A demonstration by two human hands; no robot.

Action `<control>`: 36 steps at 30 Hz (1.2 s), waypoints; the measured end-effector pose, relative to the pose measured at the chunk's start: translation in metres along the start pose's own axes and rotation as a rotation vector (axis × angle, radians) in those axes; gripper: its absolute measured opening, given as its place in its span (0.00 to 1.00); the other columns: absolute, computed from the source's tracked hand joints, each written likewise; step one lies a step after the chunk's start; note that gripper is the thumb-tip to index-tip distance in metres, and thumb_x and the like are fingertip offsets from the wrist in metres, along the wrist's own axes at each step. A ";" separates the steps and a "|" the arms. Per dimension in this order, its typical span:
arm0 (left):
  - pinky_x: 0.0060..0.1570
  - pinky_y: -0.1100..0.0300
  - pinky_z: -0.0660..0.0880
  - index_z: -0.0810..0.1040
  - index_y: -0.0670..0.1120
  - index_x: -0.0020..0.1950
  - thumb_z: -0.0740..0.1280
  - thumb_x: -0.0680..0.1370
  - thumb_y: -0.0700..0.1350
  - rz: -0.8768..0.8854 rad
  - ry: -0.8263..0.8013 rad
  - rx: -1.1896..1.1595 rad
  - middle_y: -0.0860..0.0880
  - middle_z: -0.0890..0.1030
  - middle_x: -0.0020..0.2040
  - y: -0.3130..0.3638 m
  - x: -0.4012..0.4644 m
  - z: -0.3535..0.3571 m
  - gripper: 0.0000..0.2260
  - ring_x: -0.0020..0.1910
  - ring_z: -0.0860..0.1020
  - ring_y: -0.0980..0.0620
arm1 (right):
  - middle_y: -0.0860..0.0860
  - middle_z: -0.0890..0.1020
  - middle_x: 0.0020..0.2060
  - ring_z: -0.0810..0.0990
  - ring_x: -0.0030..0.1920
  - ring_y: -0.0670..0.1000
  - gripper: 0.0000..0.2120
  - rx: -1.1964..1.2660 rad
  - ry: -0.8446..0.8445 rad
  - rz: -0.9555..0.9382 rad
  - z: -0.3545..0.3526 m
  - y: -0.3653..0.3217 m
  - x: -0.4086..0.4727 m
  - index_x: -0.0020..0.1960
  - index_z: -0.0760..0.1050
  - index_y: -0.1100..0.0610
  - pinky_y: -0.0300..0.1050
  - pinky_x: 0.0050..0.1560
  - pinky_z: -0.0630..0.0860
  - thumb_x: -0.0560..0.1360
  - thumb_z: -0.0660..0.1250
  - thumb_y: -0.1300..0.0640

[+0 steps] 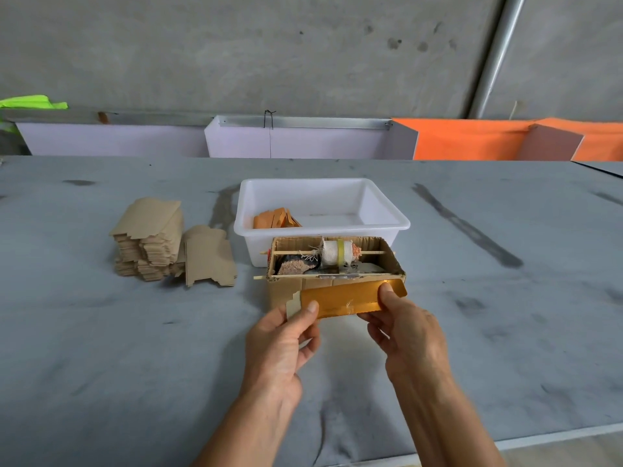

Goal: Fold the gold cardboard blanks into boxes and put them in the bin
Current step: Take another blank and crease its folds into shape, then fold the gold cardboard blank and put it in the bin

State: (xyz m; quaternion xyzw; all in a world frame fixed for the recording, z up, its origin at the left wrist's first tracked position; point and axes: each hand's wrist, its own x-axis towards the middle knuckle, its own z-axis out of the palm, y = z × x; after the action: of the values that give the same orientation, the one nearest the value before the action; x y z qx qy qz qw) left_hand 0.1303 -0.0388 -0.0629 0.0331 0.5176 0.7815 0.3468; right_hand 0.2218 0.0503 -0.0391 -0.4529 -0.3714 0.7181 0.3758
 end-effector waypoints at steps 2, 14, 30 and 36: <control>0.27 0.64 0.74 0.80 0.43 0.39 0.71 0.71 0.33 0.035 -0.004 0.053 0.48 0.79 0.30 0.006 0.003 -0.003 0.06 0.27 0.74 0.54 | 0.52 0.81 0.24 0.82 0.28 0.49 0.07 -0.002 -0.002 0.014 0.002 -0.003 0.002 0.40 0.74 0.59 0.44 0.40 0.76 0.76 0.67 0.59; 0.32 0.60 0.76 0.79 0.43 0.38 0.71 0.71 0.33 0.101 0.015 0.047 0.44 0.83 0.34 0.020 0.005 0.009 0.06 0.31 0.80 0.50 | 0.49 0.83 0.32 0.79 0.36 0.47 0.06 -0.207 -0.291 -0.028 0.028 -0.006 -0.005 0.41 0.81 0.58 0.44 0.43 0.73 0.71 0.73 0.55; 0.25 0.66 0.72 0.80 0.45 0.33 0.70 0.73 0.35 0.319 0.123 0.295 0.51 0.78 0.25 0.059 0.044 0.016 0.10 0.25 0.74 0.56 | 0.46 0.77 0.19 0.75 0.24 0.44 0.11 -0.316 -0.233 -0.101 0.085 -0.045 0.022 0.35 0.77 0.57 0.38 0.30 0.72 0.76 0.68 0.58; 0.24 0.66 0.72 0.80 0.45 0.33 0.71 0.73 0.35 0.340 0.118 0.339 0.51 0.79 0.26 0.064 0.051 0.018 0.10 0.24 0.75 0.57 | 0.46 0.78 0.20 0.77 0.25 0.44 0.11 -0.332 -0.199 -0.185 0.093 -0.047 0.031 0.34 0.76 0.57 0.40 0.30 0.71 0.75 0.67 0.60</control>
State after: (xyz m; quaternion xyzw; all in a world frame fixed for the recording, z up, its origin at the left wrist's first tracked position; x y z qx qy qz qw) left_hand 0.0661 -0.0097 -0.0169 0.1317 0.6476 0.7313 0.1689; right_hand 0.1356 0.0801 0.0197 -0.3998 -0.5599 0.6505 0.3217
